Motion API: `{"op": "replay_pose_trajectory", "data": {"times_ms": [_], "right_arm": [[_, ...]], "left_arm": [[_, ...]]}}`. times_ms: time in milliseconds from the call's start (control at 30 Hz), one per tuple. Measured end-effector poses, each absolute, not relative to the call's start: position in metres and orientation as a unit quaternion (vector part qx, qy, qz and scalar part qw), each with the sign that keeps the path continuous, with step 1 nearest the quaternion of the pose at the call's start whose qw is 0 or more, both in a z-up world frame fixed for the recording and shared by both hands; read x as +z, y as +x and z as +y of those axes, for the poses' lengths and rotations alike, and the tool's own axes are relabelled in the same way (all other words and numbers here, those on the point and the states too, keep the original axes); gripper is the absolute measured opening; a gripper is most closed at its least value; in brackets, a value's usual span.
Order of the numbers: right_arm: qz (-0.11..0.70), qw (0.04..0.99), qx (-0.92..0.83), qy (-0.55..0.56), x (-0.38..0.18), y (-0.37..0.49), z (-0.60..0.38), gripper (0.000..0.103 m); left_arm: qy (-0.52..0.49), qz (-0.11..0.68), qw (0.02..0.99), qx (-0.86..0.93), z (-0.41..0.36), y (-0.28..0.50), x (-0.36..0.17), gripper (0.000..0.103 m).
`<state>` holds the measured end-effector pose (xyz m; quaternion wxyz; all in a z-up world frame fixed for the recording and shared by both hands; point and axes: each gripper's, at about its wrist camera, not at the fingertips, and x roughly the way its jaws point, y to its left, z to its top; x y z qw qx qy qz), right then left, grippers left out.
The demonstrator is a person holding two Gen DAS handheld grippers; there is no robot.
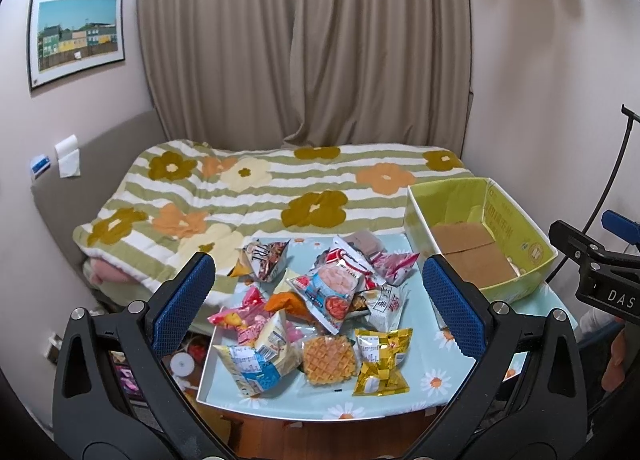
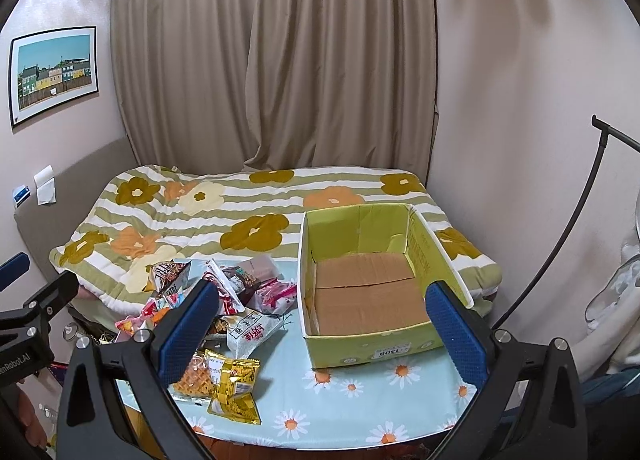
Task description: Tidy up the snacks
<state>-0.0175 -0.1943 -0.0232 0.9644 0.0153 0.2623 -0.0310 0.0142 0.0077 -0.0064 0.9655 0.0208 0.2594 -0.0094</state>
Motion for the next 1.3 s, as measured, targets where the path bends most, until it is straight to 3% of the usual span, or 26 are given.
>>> {"op": "replay_pose_trajectory", "data": {"times_ms": [1300], "right_arm": [[0.266,0.963,-0.030,0.018,-0.0227,-0.0122,-0.1958,0.103]], "left_arm": [[0.022,0.261,0.965,-0.010,0.0051,0.0172,-0.0066,0.103]]}}
